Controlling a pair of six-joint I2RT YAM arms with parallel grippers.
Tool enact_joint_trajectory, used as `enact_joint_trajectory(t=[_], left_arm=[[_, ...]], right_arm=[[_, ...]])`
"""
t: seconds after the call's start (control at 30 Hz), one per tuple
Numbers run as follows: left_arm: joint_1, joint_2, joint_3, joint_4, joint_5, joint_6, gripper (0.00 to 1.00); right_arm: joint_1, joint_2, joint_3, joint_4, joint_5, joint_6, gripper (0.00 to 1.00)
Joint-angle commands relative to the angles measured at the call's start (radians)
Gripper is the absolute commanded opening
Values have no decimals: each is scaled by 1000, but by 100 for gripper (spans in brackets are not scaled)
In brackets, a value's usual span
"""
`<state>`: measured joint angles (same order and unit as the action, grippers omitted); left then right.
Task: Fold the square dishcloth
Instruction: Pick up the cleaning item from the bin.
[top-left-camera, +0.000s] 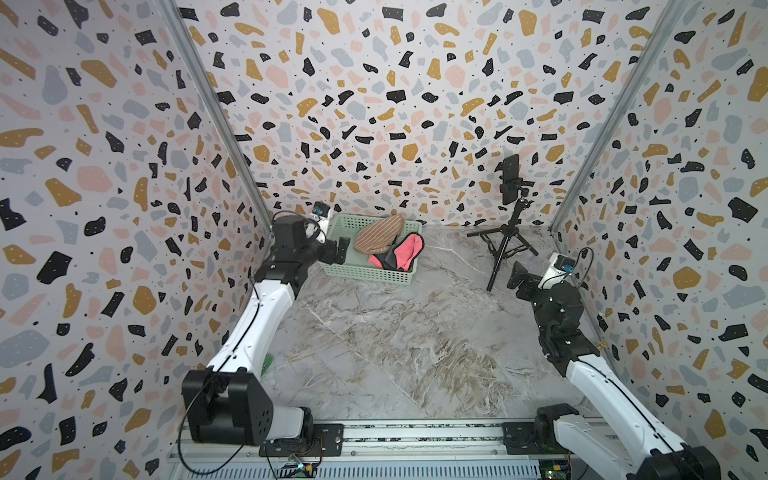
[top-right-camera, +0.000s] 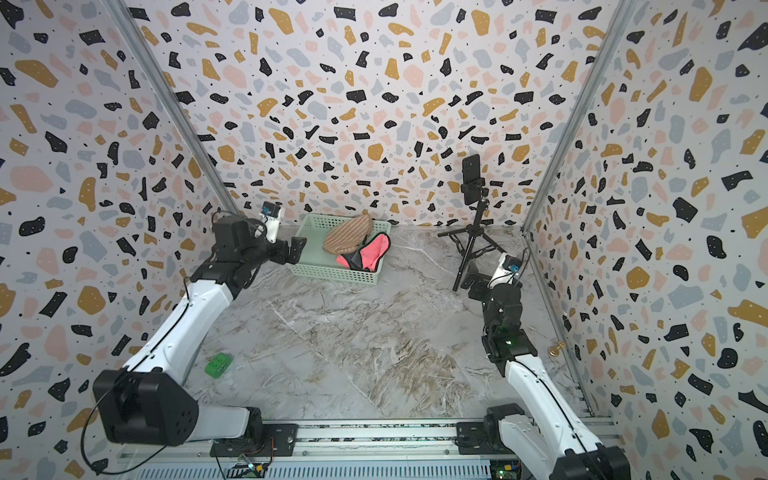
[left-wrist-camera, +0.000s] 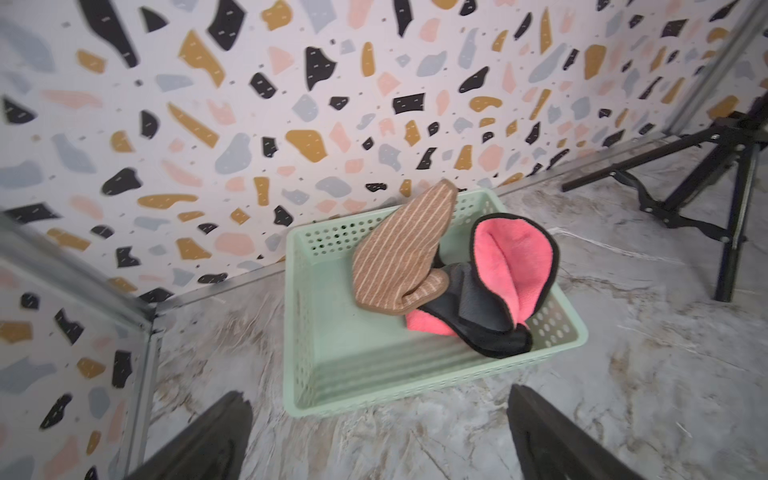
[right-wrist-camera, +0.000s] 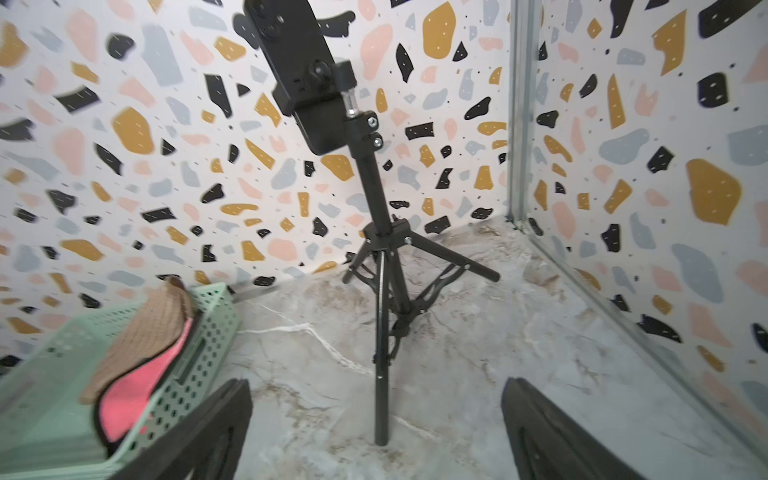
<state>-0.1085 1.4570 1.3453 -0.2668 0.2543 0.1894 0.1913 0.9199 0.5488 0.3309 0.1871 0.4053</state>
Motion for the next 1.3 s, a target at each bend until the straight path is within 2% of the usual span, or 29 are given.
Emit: enact_joint_trajectory(t=[0.0, 0.1, 0.17, 0.3, 0.4, 0.53, 0.57, 0.8, 0.87, 0.9, 0.97, 1.0, 1.17, 1.27], left_arm=[[-105, 220, 157, -337, 16, 48, 99], [-166, 376, 287, -385, 17, -6, 97], [-187, 447, 339, -387, 48, -45, 96], [-216, 571, 424, -386, 85, -126, 90], [-235, 651, 481, -376, 97, -168, 81], [-237, 721, 529, -335, 125, -225, 57], [-237, 736, 545, -331, 133, -231, 53], [-242, 920, 808, -449, 144, -218, 51], [-243, 958, 869, -470, 144, -223, 40], [-242, 972, 891, -475, 144, -225, 27], [-243, 972, 902, -465, 119, -215, 4], [-243, 963, 897, -458, 104, -206, 0], [-244, 826, 781, -387, 1, -90, 0], [-248, 693, 696, -369, -3, 17, 0]], right_arm=[[34, 129, 105, -303, -125, 130, 97], [160, 196, 163, -409, 14, 128, 93], [236, 207, 162, -451, 109, 139, 95], [339, 237, 120, -453, 206, 169, 99], [401, 266, 84, -423, 233, 193, 100], [441, 265, 54, -367, 205, 193, 94], [451, 262, 55, -350, 198, 187, 92], [504, 233, 62, -331, 209, 152, 87], [511, 233, 63, -328, 218, 149, 84], [516, 236, 63, -322, 223, 141, 82], [523, 242, 65, -315, 235, 128, 79], [529, 244, 65, -309, 239, 118, 78], [547, 263, 71, -290, 235, 102, 71], [558, 275, 70, -273, 240, 87, 71]])
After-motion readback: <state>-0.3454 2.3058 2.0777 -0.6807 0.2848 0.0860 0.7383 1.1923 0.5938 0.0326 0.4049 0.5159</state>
